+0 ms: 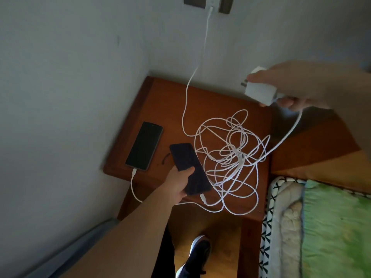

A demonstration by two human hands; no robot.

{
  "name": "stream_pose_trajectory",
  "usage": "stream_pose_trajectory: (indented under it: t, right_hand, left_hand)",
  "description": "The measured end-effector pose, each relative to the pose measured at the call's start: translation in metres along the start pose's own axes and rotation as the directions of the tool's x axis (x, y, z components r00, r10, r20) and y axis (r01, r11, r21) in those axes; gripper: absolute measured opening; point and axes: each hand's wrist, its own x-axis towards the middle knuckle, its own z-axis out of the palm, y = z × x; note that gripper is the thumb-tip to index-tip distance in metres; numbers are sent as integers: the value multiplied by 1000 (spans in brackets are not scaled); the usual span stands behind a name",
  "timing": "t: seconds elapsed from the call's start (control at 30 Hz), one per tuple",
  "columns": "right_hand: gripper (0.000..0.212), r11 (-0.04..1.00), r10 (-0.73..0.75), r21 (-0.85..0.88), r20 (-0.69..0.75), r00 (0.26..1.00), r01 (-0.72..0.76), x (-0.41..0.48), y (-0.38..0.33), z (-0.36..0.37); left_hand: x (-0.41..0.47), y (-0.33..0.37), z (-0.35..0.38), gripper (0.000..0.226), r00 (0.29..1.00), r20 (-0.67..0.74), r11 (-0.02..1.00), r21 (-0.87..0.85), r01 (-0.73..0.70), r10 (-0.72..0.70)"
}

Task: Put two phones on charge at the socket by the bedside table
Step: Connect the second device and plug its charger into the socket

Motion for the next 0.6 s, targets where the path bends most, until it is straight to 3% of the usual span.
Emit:
stream_pose_trajectory:
  t: [0.03, 0.1, 0.2, 0.37, 0.47, 0.6]
  right_hand:
    - [53, 989, -12, -148, -56, 998, 4, 3, -1, 2]
    - [52, 990, -16, -139, -58, 998, 8, 6, -1, 11]
    - [46, 987, -43, 153, 9, 999, 41, 10, -1, 33]
    - [50, 915, -65, 399, 25, 998, 50, 20, -1, 56]
    - [48, 801, -52, 598, 62, 997, 5, 25, -6, 69]
    - [36, 547, -71, 833, 148, 986, -85, 33, -16, 81]
  left_hand:
    - [0, 2, 2, 34, 1000, 1, 1000, 11, 24, -24]
    - [7, 0, 1, 35, 999, 30, 999, -5, 32, -32]
    - [14, -5, -2, 46, 998, 50, 997, -59, 50, -47]
    - [24, -9, -6, 52, 998, -24, 993, -104, 54, -56]
    - [27, -7, -7, 46, 994, -96, 993, -107, 47, -57]
    - [25, -5, -5, 45, 975, -192, 993, -67, 96, -108]
